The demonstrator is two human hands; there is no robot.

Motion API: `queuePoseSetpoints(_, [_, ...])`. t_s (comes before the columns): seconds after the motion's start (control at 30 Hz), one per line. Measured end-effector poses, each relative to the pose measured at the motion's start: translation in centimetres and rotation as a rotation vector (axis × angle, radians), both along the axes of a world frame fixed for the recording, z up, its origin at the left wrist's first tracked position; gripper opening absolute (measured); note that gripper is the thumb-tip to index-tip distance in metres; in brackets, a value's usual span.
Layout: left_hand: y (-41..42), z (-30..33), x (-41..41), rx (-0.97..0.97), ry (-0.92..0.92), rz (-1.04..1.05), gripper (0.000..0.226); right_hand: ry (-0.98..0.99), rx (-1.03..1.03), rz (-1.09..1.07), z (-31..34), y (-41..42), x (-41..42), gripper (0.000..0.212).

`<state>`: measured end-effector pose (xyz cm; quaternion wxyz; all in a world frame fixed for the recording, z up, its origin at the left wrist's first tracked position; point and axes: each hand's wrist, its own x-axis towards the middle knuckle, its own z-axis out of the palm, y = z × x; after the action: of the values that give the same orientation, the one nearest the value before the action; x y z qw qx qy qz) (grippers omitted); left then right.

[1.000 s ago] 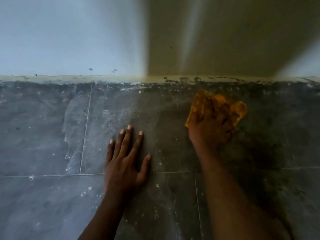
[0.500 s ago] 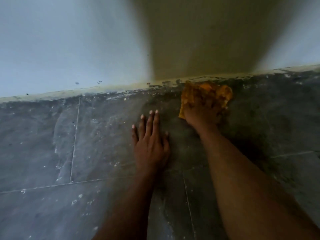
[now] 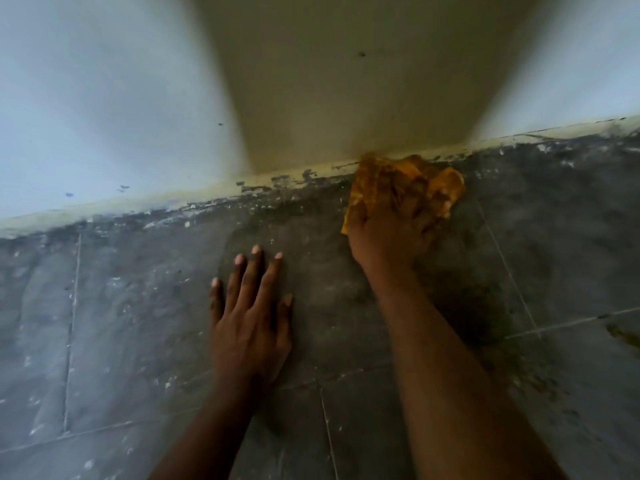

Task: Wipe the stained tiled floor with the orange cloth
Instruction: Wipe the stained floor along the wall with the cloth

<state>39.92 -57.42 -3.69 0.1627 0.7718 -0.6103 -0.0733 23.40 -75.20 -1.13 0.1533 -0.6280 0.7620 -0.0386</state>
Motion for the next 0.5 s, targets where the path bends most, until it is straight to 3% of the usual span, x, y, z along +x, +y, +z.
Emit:
queuePoseSetpoints(0.1, [0.1, -0.1, 0.1, 0.025, -0.048, -0.007, 0.060, 0.015, -0.111, 0.333, 0.1, 2.5, 2.3, 0.069])
queuePoseSetpoints(0.2, [0.1, 0.3, 0.0, 0.013, -0.055, -0.006, 0.058, 0.083, -0.106, 0.588, 0.1, 5.4, -2.9, 0.064])
queuePoseSetpoints(0.27, [0.0, 0.3, 0.0, 0.017, -0.044, -0.004, 0.058, 0.130, 0.000, 0.509, 0.0, 3.6, -7.9, 0.066])
queuePoseSetpoints(0.33, [0.1, 0.1, 0.0, 0.011, -0.055, -0.009, 0.058, 0.104, 0.023, 0.272, -0.4, 0.0, -10.6, 0.068])
queuePoseSetpoints(0.43, [0.0, -0.2, 0.2, -0.014, -0.062, -0.020, 0.058, 0.016, 0.004, -0.042, -0.2, -3.3, -7.3, 0.068])
queuePoseSetpoints(0.5, [0.0, -0.1, 0.2, -0.021, -0.058, -0.010, 0.058, -0.015, 0.014, 0.033, 0.4, -1.5, -3.8, 0.067])
